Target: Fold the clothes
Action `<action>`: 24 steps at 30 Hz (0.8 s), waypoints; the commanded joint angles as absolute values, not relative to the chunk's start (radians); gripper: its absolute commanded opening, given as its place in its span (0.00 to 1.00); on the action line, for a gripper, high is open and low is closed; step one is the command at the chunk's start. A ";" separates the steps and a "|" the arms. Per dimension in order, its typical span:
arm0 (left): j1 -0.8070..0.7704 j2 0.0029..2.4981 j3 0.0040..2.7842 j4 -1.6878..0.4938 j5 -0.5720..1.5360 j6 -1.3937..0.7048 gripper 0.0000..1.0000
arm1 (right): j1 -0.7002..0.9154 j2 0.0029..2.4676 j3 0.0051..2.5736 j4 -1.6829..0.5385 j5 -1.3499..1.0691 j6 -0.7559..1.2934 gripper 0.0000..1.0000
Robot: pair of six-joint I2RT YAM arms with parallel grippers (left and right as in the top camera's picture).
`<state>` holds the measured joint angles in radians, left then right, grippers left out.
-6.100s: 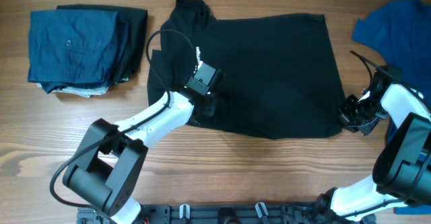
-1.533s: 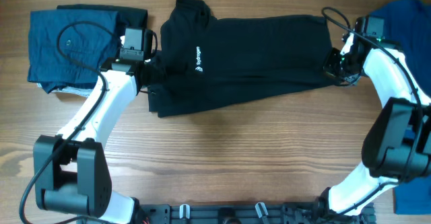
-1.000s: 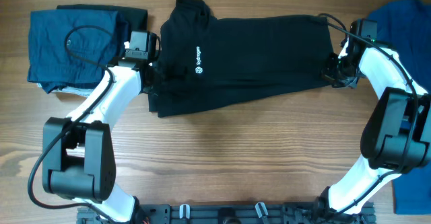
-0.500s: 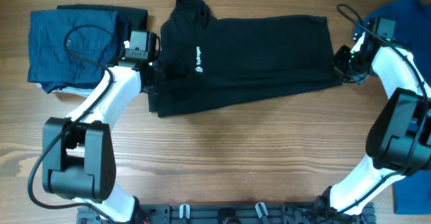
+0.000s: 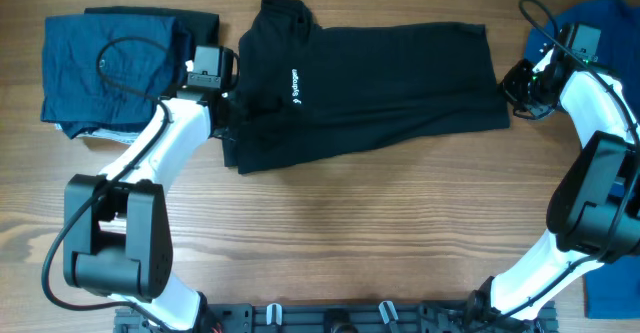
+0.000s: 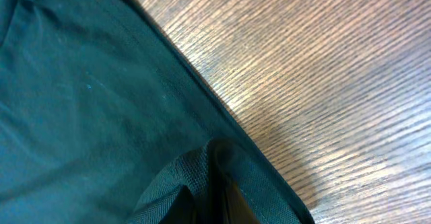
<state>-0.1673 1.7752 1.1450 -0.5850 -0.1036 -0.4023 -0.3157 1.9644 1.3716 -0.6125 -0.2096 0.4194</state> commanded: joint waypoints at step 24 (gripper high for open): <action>-0.174 1.701 1.256 -0.488 -0.112 -0.308 0.64 | -0.321 1.922 1.388 -0.533 -0.193 0.260 0.99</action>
